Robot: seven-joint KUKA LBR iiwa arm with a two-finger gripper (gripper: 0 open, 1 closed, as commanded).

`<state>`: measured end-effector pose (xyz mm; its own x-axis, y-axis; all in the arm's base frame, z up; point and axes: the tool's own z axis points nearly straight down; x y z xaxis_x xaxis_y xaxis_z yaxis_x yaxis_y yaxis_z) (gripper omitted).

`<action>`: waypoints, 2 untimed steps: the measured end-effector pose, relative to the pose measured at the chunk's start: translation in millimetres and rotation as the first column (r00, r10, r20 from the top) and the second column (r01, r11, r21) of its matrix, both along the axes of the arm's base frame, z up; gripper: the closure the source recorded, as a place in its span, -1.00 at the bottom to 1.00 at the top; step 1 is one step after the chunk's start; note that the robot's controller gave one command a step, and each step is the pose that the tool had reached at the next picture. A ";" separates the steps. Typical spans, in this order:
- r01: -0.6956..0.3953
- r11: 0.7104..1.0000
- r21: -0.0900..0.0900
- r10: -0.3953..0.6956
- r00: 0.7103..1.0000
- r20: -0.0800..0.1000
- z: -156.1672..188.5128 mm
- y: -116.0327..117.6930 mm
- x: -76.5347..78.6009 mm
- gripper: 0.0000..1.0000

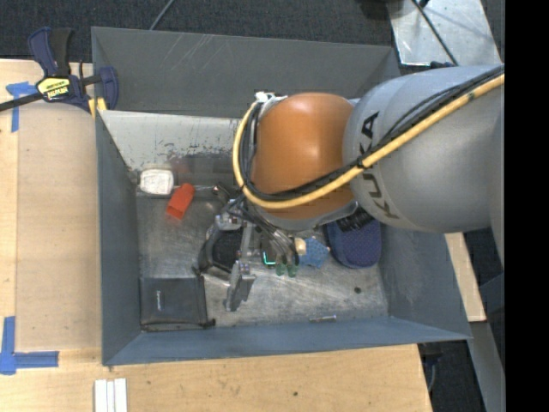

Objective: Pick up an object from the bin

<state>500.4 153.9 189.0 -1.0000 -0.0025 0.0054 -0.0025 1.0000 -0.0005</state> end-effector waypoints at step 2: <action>-0.625 0.781 -0.003 0.625 0.781 0.012 -116.3 -37.3 92.4 -1.00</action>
Offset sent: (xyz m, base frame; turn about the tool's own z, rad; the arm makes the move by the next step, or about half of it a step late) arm 0.0748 -0.0726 -0.1190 -0.3923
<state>592.8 116.6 72.7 -0.7794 -0.6265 -0.0067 -0.6265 0.7794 -0.0032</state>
